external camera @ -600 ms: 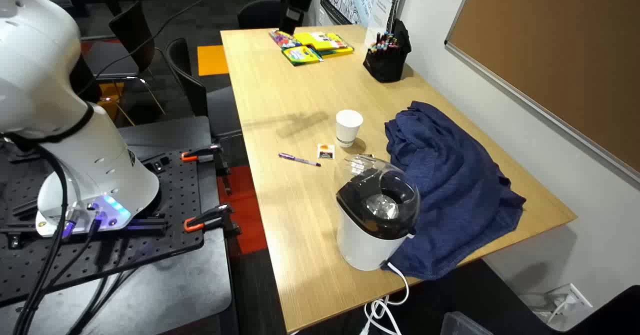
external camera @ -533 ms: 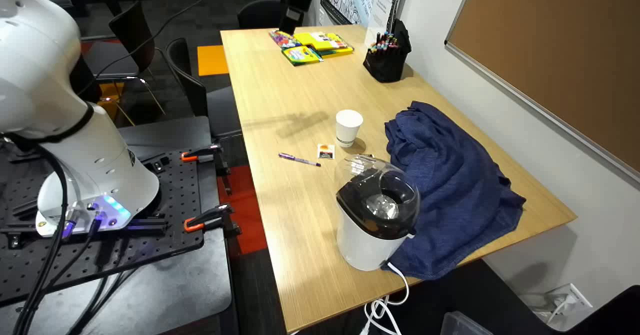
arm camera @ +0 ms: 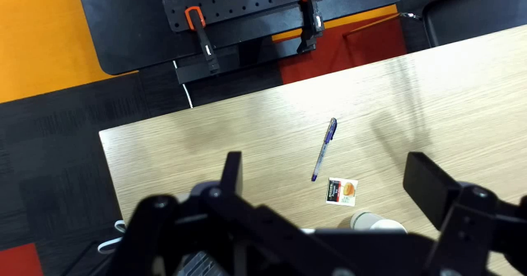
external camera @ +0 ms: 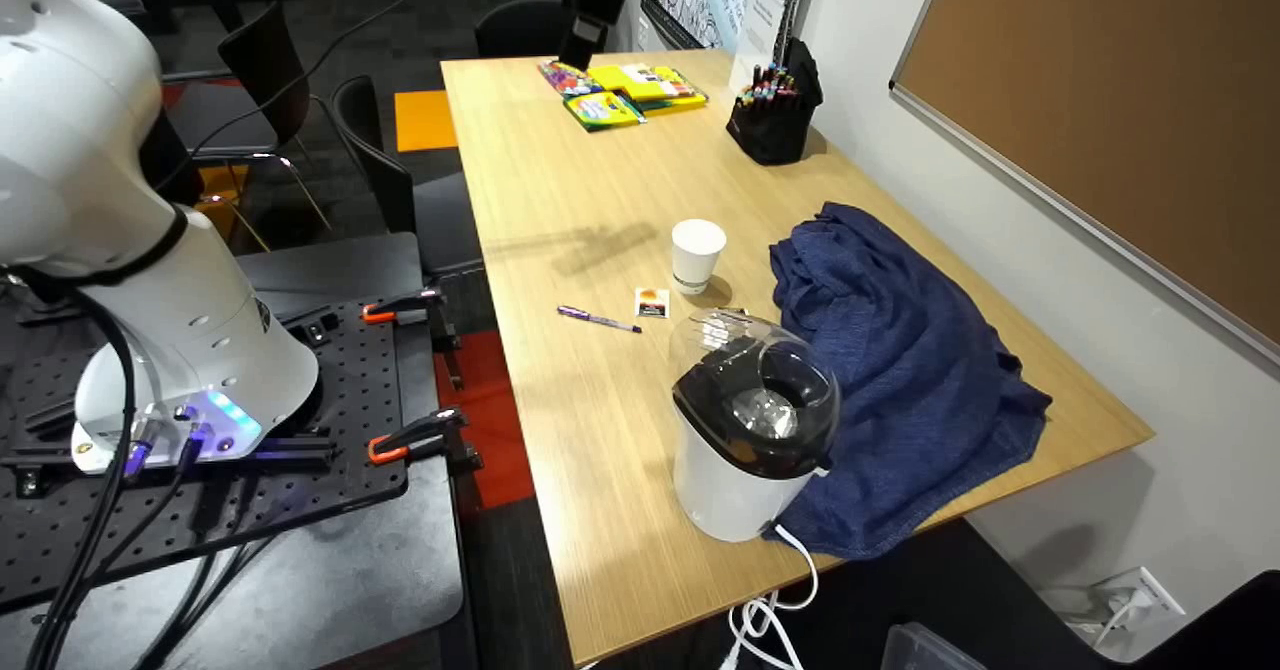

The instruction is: Put the pen in the cup

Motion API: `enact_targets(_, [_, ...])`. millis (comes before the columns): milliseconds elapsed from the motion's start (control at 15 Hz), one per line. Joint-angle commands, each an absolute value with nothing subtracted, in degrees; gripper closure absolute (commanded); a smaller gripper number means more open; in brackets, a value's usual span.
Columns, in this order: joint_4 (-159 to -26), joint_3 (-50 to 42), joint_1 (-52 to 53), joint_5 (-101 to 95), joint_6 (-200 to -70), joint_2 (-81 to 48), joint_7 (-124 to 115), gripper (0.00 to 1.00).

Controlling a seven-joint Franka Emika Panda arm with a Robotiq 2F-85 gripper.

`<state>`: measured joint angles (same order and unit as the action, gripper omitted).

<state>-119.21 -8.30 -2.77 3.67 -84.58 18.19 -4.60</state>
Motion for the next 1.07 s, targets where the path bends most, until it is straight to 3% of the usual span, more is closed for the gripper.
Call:
enact_targets(0, [-121.68,-6.67,-3.72,6.2,-87.79,18.59,-6.33,0.0])
enact_targets(600, [-130.78,-1.71,-2.77,13.46,-100.1,17.37,-16.08,0.0])
enact_targets(1000, [-138.63,2.91,-0.88,19.02,-119.92,14.87,-23.45,0.0])
